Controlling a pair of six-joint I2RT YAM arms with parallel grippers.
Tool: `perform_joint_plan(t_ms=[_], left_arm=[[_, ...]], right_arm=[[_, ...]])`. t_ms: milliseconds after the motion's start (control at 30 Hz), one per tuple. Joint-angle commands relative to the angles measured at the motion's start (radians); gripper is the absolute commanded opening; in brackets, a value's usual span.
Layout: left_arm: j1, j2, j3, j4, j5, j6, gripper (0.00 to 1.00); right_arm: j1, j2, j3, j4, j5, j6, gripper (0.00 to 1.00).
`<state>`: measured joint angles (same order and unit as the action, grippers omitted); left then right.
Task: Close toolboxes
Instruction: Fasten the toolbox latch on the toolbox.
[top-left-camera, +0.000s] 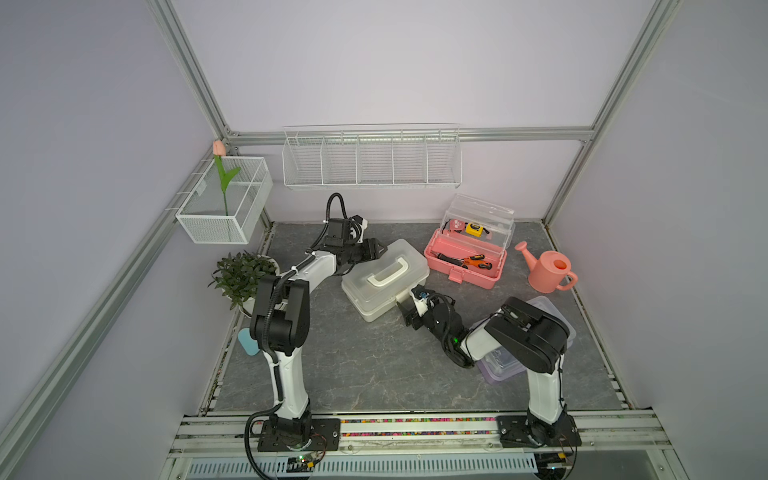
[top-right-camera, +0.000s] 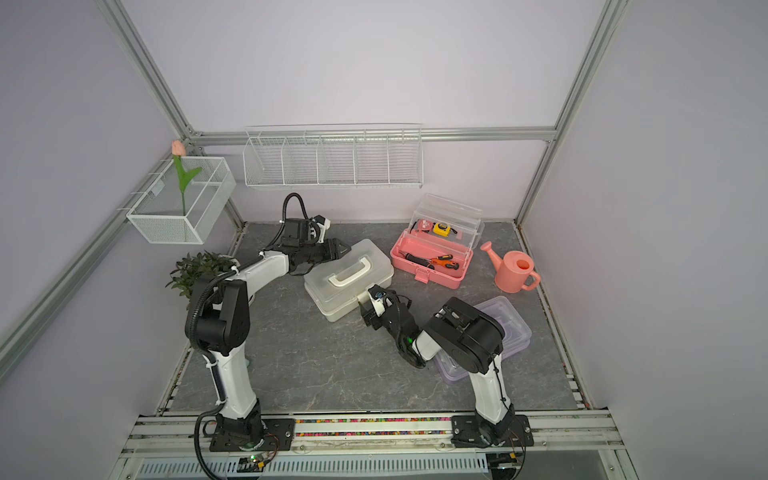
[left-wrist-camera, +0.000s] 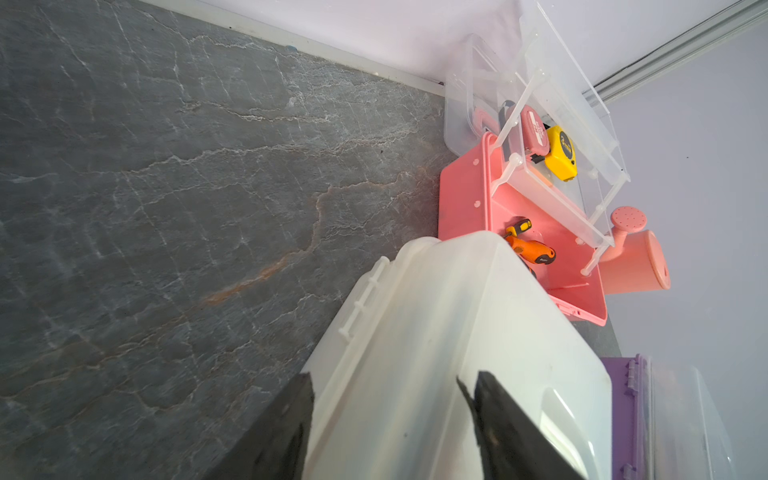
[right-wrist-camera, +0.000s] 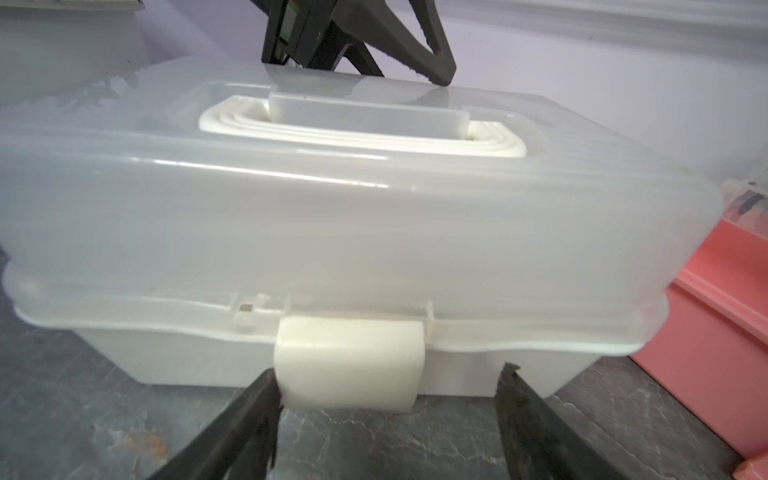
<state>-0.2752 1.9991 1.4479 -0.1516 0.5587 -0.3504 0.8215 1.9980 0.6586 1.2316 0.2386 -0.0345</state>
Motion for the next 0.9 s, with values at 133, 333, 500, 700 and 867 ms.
perform_joint_plan(t_ms=[133, 333, 500, 700, 867], left_arm=[[-0.019, 0.074, -0.033, -0.142, 0.015, 0.011, 0.63], [-0.019, 0.074, -0.036, -0.140, 0.016, 0.013, 0.63], [-0.019, 0.075, -0.037, -0.141, 0.018, 0.017, 0.63], [-0.019, 0.078, -0.035, -0.143, 0.018, 0.016, 0.63], [-0.019, 0.079, -0.031, -0.143, 0.015, 0.016, 0.63]], right_arm=[[-0.009, 0.031, 0.035, 0.046, 0.007, 0.026, 0.79], [-0.010, 0.036, 0.059, 0.011, 0.002, 0.034, 0.73], [-0.009, 0.027, 0.043, 0.022, 0.011, 0.029, 0.60], [-0.007, -0.031, -0.011, 0.009, 0.016, 0.028, 0.58], [-0.006, -0.059, -0.042, 0.017, 0.028, 0.030, 0.57]])
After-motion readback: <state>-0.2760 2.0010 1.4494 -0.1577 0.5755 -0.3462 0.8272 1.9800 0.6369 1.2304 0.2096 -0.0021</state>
